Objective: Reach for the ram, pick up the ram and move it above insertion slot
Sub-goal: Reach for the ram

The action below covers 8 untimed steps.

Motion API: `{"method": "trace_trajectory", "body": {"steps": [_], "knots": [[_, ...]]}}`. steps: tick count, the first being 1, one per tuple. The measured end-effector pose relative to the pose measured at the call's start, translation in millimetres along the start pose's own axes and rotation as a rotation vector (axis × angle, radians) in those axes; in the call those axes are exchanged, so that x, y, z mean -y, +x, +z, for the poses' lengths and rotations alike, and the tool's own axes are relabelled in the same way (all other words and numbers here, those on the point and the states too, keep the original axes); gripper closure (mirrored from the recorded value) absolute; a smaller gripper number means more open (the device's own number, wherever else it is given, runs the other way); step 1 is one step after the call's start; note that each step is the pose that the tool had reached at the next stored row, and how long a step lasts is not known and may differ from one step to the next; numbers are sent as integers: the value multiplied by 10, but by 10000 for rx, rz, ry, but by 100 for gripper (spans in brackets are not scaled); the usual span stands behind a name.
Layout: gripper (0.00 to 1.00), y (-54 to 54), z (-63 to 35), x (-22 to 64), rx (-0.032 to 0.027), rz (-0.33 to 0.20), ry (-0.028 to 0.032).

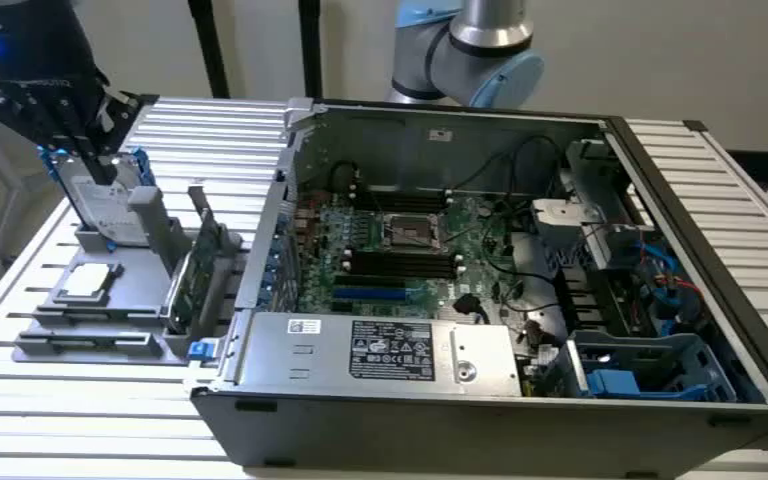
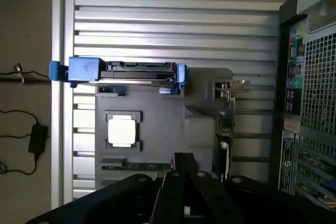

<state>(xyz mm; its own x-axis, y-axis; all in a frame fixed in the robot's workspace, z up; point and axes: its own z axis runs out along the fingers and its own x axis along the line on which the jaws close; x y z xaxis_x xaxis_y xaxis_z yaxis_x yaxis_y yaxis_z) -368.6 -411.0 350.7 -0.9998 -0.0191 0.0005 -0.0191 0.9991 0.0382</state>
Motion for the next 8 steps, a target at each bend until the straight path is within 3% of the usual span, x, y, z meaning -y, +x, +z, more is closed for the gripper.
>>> {"method": "trace_trajectory", "body": {"steps": [8], "knots": [[89, 0, 0, 0, 0, 0, 0]]}}
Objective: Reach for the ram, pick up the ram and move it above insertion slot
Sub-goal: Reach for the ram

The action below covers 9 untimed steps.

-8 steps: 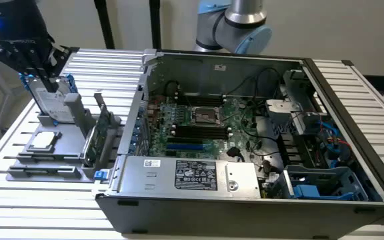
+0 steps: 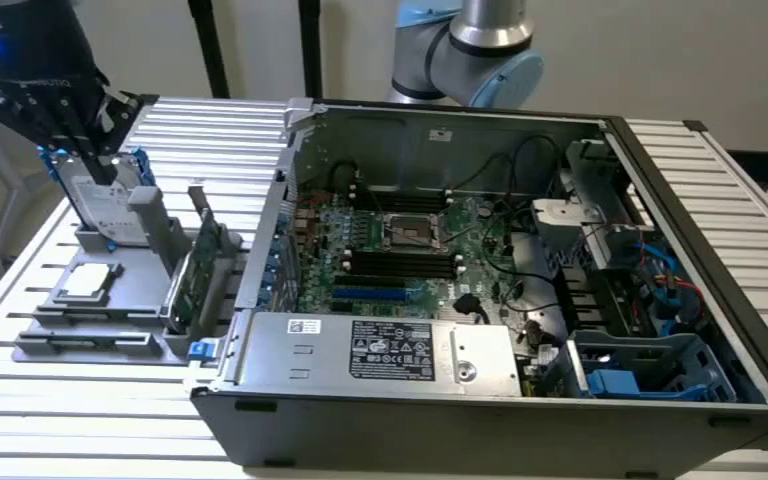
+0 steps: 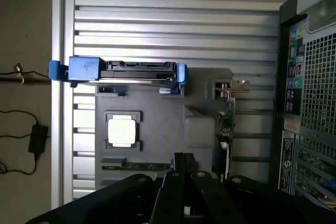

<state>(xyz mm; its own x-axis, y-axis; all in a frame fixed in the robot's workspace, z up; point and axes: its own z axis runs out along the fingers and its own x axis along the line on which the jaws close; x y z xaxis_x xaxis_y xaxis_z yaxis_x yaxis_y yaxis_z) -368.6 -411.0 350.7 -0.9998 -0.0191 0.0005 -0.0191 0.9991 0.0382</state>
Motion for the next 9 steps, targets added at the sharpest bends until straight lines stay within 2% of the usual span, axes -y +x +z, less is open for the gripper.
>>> {"method": "trace_trajectory", "body": {"steps": [6, 9], "knots": [[89, 1, -2, 5, -3, 1, 2], [89, 5, -2, 68, 0, 9, -1]]}}
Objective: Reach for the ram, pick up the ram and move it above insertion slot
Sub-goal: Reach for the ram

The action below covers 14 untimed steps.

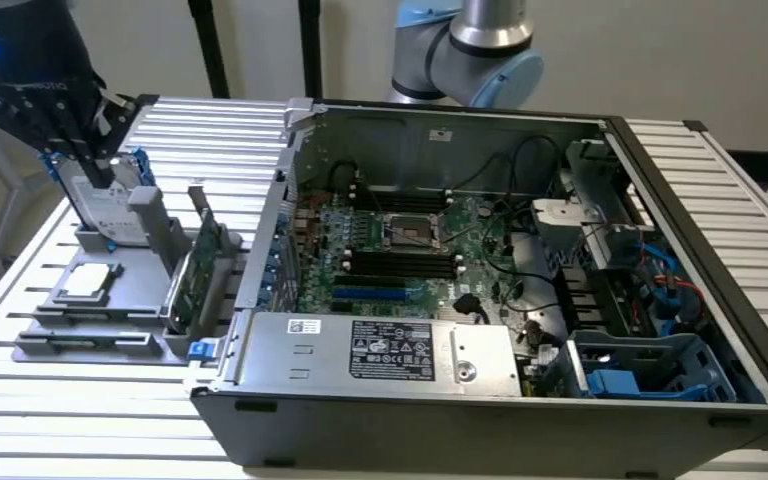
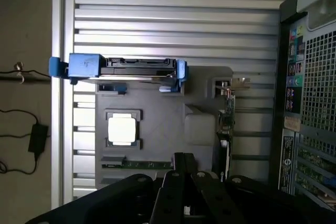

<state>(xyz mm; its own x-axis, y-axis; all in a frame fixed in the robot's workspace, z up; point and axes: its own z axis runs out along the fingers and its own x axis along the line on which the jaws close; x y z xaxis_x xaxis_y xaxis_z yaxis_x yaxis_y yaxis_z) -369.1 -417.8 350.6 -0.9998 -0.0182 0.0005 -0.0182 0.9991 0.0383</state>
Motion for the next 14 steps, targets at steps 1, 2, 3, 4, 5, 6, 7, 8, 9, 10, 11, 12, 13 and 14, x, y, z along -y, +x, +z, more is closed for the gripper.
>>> {"method": "trace_trajectory", "body": {"steps": [1, 2, 3, 4, 5, 6, 7, 8, 9, 10, 11, 12, 13, 14], "knots": [[89, 4, 0, 32, 0, 3, 1], [89, 11, 3, 66, -1, 6, 1], [89, 23, 9, 92, 1, 6, 0], [89, 40, 16, 114, -1, 7, 1], [89, 60, 25, 135, 0, 7, 0], [89, 85, 37, 158, 1, 7, 0], [89, 110, 46, 181, 0, 8, 0], [89, 134, 54, 208, 1, 6, 0], [89, 159, 58, 238, -2, 8, 2], [89, 184, 63, 269, 0, 7, 0], [89, 207, 67, 303, 0, 6, 0], [89, 227, 69, 339, 0, 7, 1], [89, 243, 70, 380, 0, 7, 1], [89, 256, 72, 425, 0, 6, 0]]}}
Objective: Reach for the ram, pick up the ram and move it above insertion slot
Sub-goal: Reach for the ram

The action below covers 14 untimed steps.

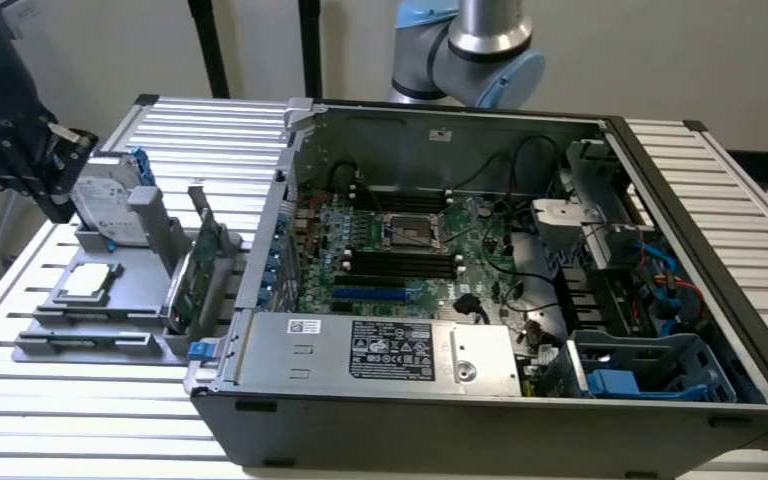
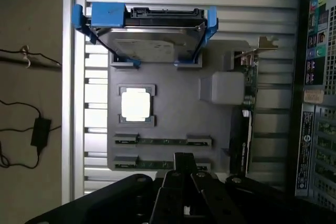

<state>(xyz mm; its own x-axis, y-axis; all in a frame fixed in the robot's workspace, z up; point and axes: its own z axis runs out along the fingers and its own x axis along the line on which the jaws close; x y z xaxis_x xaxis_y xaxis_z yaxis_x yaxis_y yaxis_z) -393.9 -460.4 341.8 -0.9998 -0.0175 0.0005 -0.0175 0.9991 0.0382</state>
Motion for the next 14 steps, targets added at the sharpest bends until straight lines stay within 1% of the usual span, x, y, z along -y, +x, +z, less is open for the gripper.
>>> {"method": "trace_trajectory", "body": {"steps": [7, 8, 14], "knots": [[89, 57, 6, 317, -3, 1, 0], [89, 62, 9, 351, -2, 1, 1], [89, 63, 8, 361, -3, 0, 0]]}}
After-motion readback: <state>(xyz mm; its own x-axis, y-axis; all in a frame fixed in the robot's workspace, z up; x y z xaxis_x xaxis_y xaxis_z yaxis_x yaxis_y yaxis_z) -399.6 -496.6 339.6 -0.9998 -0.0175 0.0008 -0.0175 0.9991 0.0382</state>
